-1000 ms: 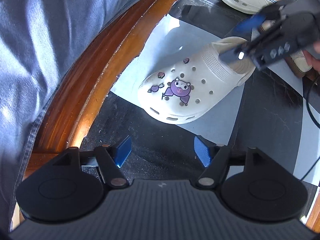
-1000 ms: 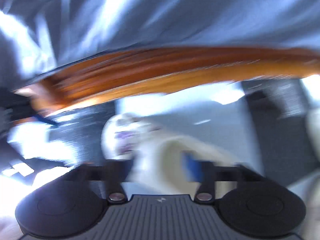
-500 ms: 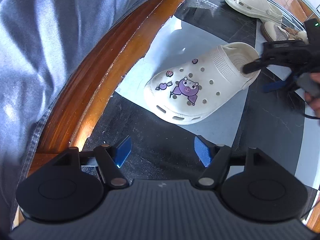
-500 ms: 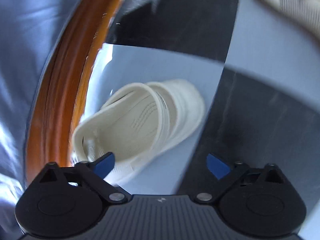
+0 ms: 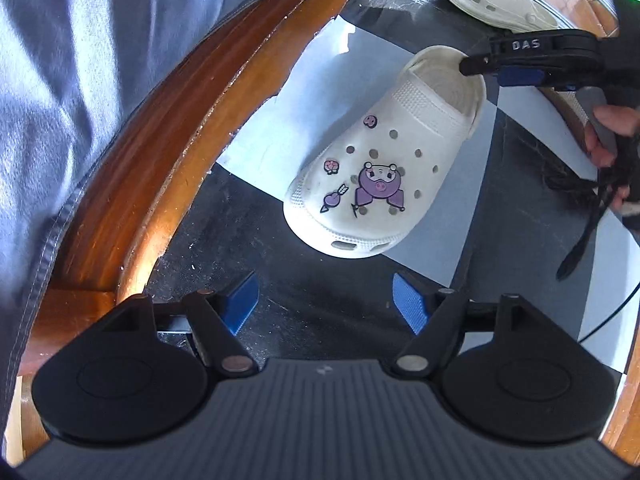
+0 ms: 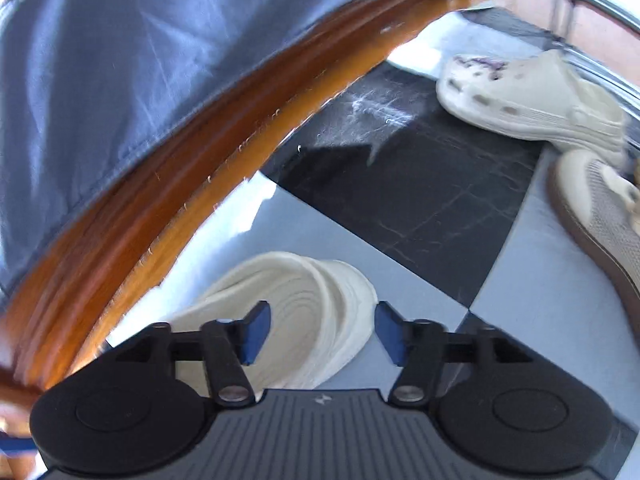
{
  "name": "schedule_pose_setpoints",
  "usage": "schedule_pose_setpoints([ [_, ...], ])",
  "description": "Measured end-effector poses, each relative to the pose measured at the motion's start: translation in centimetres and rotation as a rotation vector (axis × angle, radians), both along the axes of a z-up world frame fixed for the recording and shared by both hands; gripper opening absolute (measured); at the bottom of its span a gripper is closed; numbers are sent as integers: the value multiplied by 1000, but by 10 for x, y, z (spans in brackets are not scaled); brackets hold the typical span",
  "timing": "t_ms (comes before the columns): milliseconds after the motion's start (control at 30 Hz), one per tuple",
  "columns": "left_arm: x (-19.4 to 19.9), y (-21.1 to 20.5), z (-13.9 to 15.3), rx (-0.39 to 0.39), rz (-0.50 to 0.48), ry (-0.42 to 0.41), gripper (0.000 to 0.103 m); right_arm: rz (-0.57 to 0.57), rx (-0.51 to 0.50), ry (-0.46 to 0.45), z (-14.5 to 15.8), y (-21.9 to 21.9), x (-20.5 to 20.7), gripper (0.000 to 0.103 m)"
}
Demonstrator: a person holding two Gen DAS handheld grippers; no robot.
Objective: Organize scattered shoes
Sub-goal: 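Grasp the white clog with the right tool and turn it to align on the mat, then release the white clog and move both tools back toward the shoe pile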
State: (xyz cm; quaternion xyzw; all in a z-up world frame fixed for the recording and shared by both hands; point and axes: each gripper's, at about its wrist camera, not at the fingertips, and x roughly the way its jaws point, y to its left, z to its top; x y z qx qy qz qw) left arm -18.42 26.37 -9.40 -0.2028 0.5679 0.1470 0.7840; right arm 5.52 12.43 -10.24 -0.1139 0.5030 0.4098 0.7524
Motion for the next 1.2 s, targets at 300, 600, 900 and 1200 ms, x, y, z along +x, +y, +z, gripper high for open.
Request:
schedule_pose_setpoints([
  [300,2,-6,-10,-6,-24,13,76,561,-31,-196,-20,36,-72,46],
  [600,21,-20,13,15,-52,-30,76,557,-239,-289,29,-9,-61,101],
  [900,138,-133,69,8,-389,-236,76,-121,-399,125,4,-211,21,100],
  [1200,270,-328,75,240,-625,-421,81,-472,-327,100,15,-355,34,92],
])
